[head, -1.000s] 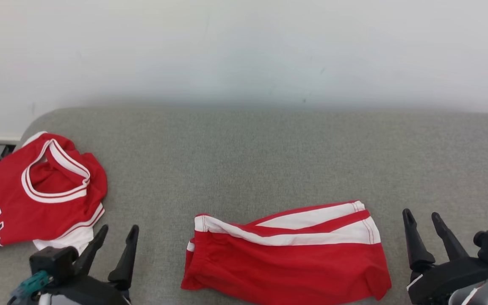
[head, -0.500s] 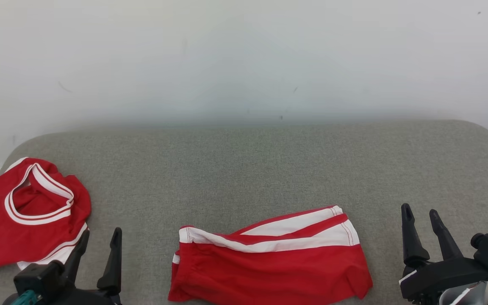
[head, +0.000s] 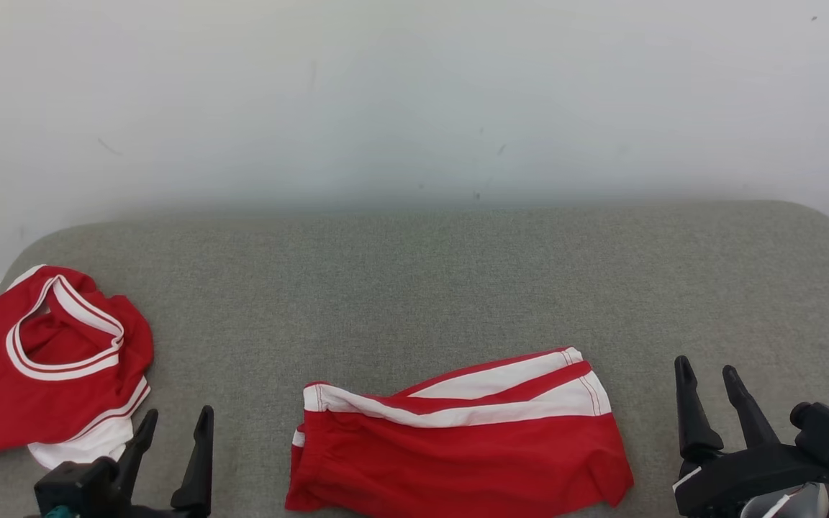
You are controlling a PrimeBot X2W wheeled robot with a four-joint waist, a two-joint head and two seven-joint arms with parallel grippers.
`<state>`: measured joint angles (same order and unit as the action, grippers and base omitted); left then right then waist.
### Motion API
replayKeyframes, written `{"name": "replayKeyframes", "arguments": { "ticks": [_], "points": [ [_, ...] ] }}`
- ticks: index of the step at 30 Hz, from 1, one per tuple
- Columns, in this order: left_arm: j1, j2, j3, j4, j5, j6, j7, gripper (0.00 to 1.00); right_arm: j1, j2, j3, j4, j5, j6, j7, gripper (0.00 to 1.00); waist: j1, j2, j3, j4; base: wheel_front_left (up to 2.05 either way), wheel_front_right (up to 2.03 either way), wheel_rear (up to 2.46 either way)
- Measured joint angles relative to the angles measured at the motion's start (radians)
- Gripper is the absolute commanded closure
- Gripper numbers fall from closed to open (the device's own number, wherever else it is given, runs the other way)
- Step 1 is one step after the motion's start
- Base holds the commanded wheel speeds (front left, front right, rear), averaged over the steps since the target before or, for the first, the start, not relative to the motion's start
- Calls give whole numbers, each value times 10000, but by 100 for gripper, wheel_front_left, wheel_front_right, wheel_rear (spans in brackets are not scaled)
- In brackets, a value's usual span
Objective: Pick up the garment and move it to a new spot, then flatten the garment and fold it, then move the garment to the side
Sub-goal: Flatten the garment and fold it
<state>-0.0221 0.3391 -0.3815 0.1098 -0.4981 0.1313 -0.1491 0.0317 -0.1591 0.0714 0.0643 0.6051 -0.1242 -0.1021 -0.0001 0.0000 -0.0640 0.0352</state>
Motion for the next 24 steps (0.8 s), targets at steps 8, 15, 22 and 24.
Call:
{"name": "replayKeyframes", "arguments": {
  "ticks": [8, 15, 22, 24],
  "points": [
    [52, -261, 134, -426, 470, 0, 359, 0, -321, -608, 1016, 736, -265, 151, 1682, 0, 0, 0, 119, 29, 0, 0, 0],
    [51, -305, -134, -617, 640, 0, 759, 0, -1555, -1338, 1680, 1689, -453, 374, 3960, 0, 1, 1, 351, 206, 0, 0, 0],
    [-116, -278, -81, -863, 917, 0, 1047, 0, -2903, -1411, 1822, 2665, -105, 456, 5691, 0, 2, 0, 678, 441, 0, 0, 0],
    [-274, -244, -142, -903, 951, 0, 1097, 0, -3279, -1342, 1875, 2995, -65, 451, 6073, 0, 2, 1, 791, 507, 0, 0, 0]
  ]
}}
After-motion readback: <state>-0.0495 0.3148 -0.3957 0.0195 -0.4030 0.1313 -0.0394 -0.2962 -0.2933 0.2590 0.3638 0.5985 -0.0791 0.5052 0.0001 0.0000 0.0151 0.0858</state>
